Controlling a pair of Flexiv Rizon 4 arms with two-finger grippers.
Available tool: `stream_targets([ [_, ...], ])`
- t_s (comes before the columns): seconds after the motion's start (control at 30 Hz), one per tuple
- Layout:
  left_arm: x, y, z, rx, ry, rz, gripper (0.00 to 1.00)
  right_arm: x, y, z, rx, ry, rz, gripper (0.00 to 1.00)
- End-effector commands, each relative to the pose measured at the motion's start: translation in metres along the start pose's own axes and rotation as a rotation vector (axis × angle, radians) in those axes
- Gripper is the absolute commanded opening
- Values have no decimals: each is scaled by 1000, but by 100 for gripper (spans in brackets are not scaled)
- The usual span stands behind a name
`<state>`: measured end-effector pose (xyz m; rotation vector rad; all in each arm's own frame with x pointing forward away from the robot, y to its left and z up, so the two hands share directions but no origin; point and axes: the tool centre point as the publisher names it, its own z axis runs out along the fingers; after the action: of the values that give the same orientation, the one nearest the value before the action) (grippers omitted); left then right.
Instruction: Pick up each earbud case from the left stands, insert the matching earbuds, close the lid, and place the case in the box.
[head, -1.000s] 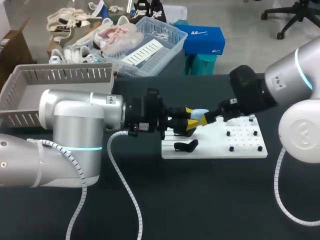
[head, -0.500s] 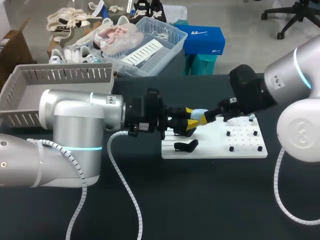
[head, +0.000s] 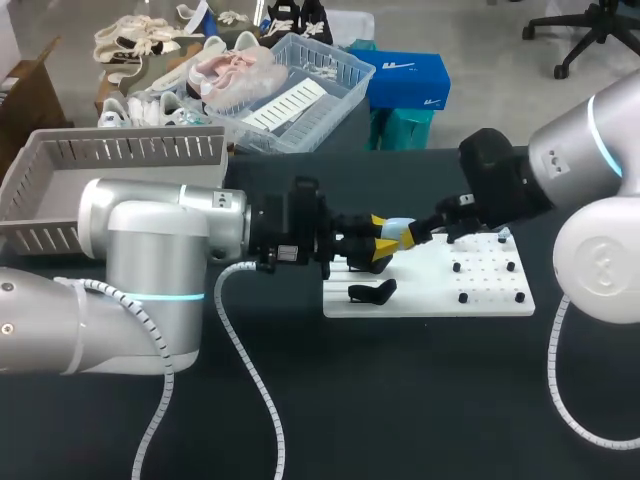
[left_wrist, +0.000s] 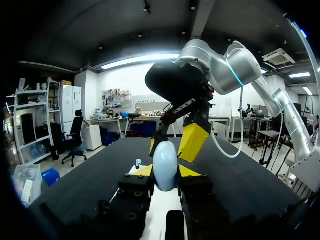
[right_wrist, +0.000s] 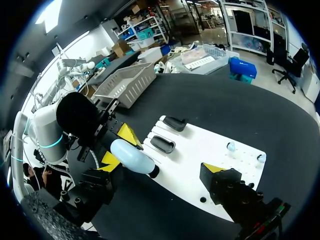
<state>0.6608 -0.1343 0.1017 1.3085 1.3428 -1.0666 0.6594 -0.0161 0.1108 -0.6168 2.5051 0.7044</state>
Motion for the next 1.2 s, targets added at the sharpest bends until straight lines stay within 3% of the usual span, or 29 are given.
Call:
stream_targets([
  [0.03,1,0,0,-2,-3,1,0,-2,0,0,10,-1,0,100],
  [0.77,1,0,0,-2,-3,1,0,-20,-2,-15,38,-34,-42,100],
  [0.97,1,0,0,-2,-3,1,0,-22,-22,-33,127,-63,-40,100],
  [1.2,1,0,0,-2,-3,1,0,-13,-57,-48,312,-35,-39,100],
])
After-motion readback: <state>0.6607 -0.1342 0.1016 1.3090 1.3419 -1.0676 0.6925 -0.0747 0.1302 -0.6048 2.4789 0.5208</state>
